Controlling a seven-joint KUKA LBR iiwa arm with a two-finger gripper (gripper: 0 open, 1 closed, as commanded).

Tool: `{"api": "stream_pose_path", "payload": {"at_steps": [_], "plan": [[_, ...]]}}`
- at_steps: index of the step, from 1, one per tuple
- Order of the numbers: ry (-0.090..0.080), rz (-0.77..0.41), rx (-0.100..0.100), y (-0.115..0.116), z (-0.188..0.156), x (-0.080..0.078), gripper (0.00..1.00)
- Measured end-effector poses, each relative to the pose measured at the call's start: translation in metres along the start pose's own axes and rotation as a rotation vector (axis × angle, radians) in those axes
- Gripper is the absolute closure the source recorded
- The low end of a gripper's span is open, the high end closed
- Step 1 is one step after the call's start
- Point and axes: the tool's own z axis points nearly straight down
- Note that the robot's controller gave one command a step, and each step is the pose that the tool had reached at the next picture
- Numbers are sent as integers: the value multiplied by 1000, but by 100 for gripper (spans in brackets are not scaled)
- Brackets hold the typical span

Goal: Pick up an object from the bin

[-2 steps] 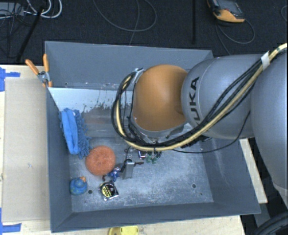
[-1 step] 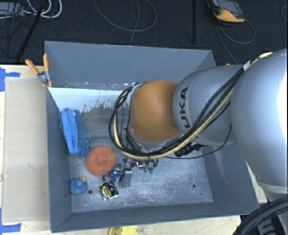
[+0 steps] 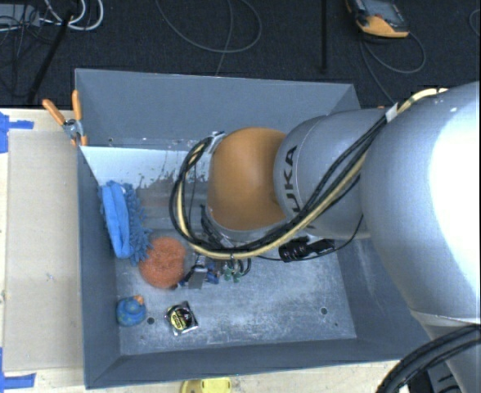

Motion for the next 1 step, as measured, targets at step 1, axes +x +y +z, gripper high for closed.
{"api": "stream_pose_path", "payload": {"at_steps": [1], "plan": [[0, 1, 0, 0, 0, 0, 100]]}}
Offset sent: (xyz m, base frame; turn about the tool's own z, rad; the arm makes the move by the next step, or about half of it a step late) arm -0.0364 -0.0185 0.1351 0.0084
